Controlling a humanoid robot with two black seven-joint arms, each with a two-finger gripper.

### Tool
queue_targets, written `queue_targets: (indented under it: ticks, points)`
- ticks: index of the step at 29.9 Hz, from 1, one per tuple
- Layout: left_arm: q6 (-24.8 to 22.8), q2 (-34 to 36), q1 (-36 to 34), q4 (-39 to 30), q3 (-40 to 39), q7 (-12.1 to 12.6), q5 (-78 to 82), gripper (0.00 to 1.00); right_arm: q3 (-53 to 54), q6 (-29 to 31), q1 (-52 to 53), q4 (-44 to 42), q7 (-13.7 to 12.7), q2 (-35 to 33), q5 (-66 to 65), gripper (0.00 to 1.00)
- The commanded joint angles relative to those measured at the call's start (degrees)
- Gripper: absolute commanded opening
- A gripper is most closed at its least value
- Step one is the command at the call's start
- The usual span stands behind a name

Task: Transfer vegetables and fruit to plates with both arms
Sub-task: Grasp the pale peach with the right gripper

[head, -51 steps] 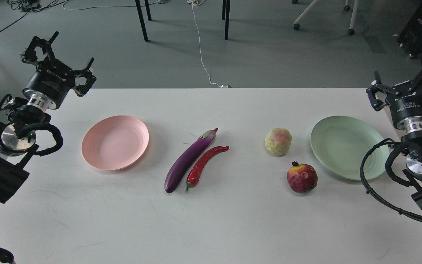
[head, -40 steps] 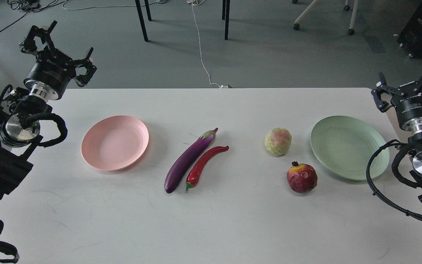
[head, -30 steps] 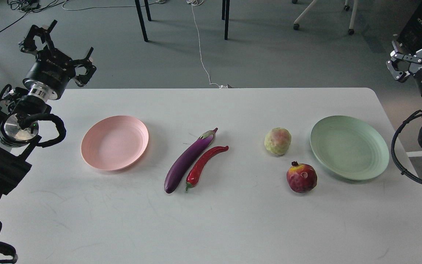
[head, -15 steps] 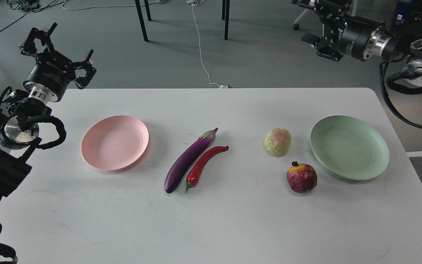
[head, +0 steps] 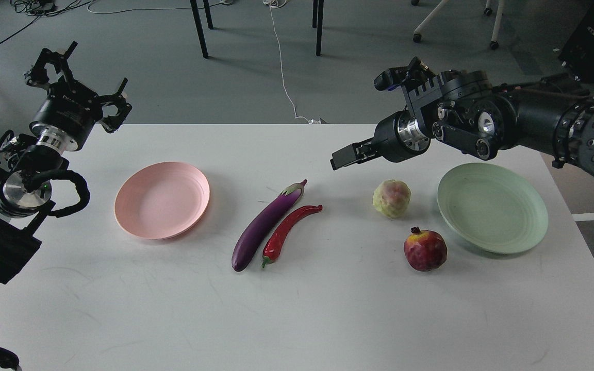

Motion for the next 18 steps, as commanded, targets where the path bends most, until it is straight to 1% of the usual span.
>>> queue_targets:
  ticks: [1,5,11,14,15,18]
  points:
    - [-0.2,0.0,0.3,0.0,0.0,0.0,0.0,0.98,-5.9,-1.4,-0.7,-0.5,0.3,0.5,-1.7,0.99]
    - [-0.2,-0.1,0.3,0.0,0.0,0.0,0.0,0.98,-8.4,-4.8,-3.0,-0.5,1.4,0.0,-2.9,0.97]
    - [-0.1,-0.2,0.3,0.0,0.1,0.0,0.0,0.98,-7.9,-6.4,-7.6,-2.4,1.9,-0.4,-2.9,0.95]
    - [0.0,-0.1,0.3,0.0,0.0,0.1,0.0,0.98,-7.8,-7.1,-9.5,-4.0,2.7,-0.3,-2.9,0.93]
    - [0.0,-0.1,0.3,0.0,0.1,0.1,0.0,0.98,-8.0,-7.0,-9.7,-4.0,3.0,-0.4,-2.9,0.90]
    - [0.0,-0.1,0.3,0.0,0.1,0.1,0.0,0.98,-8.3,-7.0,-9.8,-4.0,3.4,-0.4,-3.0,0.77]
